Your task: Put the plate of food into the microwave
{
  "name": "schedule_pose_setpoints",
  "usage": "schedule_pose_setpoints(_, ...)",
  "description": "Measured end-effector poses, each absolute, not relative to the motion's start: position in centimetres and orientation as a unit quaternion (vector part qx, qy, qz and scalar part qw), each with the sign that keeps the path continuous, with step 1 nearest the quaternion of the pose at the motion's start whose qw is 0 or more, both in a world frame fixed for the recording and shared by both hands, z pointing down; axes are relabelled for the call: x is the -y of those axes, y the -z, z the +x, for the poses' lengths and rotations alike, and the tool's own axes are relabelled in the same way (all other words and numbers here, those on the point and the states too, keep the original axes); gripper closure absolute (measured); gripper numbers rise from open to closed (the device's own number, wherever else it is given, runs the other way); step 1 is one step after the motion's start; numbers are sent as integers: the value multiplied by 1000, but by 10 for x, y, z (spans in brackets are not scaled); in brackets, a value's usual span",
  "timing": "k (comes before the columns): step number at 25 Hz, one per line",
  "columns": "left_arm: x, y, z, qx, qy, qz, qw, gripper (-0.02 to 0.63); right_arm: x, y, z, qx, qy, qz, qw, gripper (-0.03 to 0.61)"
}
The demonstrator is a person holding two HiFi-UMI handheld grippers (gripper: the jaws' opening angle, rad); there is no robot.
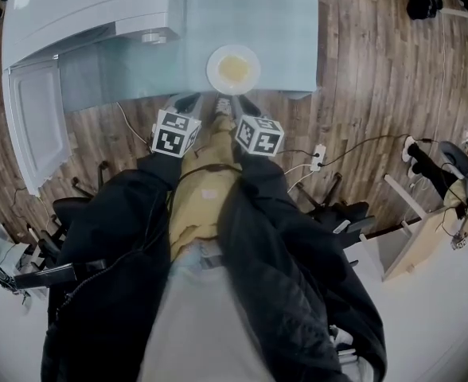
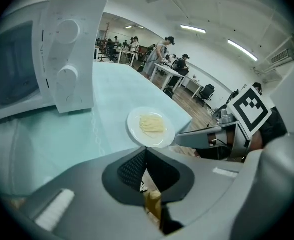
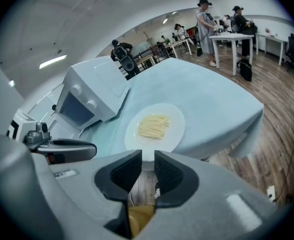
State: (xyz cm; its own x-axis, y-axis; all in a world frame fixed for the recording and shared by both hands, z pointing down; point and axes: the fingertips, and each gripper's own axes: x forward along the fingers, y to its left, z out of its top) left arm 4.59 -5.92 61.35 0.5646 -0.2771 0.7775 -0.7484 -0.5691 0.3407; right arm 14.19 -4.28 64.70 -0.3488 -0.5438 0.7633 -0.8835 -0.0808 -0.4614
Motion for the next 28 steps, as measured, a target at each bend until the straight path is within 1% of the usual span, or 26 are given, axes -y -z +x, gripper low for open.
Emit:
schedule_pose_setpoints(2,58,-614,46,314,-349,814,343,618,40,-653,145,643,-513,546,160,492)
schedule_pose_setpoints(6,56,-620,46,312,-354,810,347,617,38,-667,149,618,-550,546,130,460)
schedule_pose_setpoints(15,53,-629,40,316,-364,802,352,617,47,-685,142,593,-610,524,42,456)
schedule_pose_setpoints(28,44,-628,34,323,-361,801,352,617,49,-677,143,546,-671,492,-91,528)
